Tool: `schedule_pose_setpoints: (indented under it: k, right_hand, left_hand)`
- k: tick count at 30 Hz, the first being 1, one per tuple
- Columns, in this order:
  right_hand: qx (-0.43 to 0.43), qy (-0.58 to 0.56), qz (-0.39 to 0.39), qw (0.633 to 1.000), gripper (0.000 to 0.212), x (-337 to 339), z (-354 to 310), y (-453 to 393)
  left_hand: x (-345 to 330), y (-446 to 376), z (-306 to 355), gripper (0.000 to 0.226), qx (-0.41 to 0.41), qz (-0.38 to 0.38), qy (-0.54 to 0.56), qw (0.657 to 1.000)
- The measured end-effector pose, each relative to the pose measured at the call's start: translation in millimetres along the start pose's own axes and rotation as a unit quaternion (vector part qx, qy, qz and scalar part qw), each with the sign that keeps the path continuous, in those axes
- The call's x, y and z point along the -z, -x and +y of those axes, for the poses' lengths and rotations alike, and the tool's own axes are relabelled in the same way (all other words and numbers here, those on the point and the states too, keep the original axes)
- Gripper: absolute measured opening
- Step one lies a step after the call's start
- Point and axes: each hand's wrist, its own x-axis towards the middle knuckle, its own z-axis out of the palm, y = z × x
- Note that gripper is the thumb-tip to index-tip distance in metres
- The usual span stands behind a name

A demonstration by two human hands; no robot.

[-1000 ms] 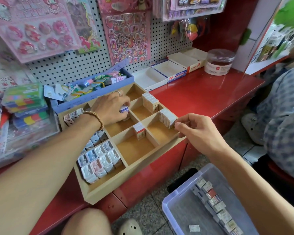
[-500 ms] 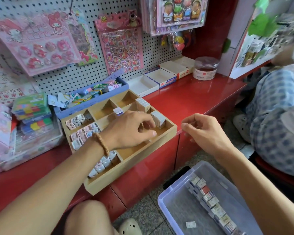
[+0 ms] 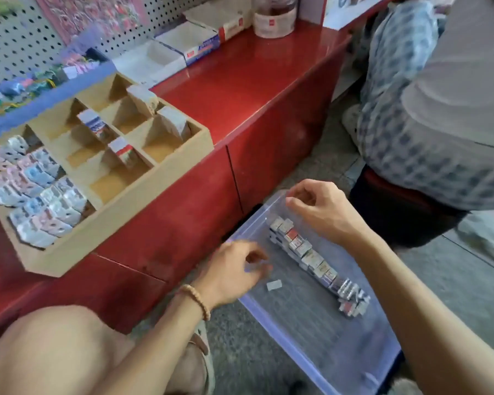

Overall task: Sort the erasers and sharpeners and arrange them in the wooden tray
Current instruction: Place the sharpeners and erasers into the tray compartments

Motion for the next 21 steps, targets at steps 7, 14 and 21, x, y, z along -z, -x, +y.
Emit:
schedule_pose_setpoints:
  k: [7,14,21]
  right_hand:
    - [-0.172,-0.043,-0.030,0.984,0.009,-31.9,127.8,10.7]
    - [-0.338,-0.135,-0.023,0.931,0.017,-106.2,219.4,-3.9]
    - [-0.484,-0.208,0.142,0.838,0.077,-159.6,258.4,-54.8]
  left_hand:
    - [-101.5,-13.1,-32.1,0.017,0.049,-0.114,-0.029,0.992]
    - [-138.8,-33.9,-65.0,0.016,0.103,-0.129,-0.078,0.983]
    - [-154.9,-31.1,-78.2,0.025,0.032,-0.036,-0.179,0.983]
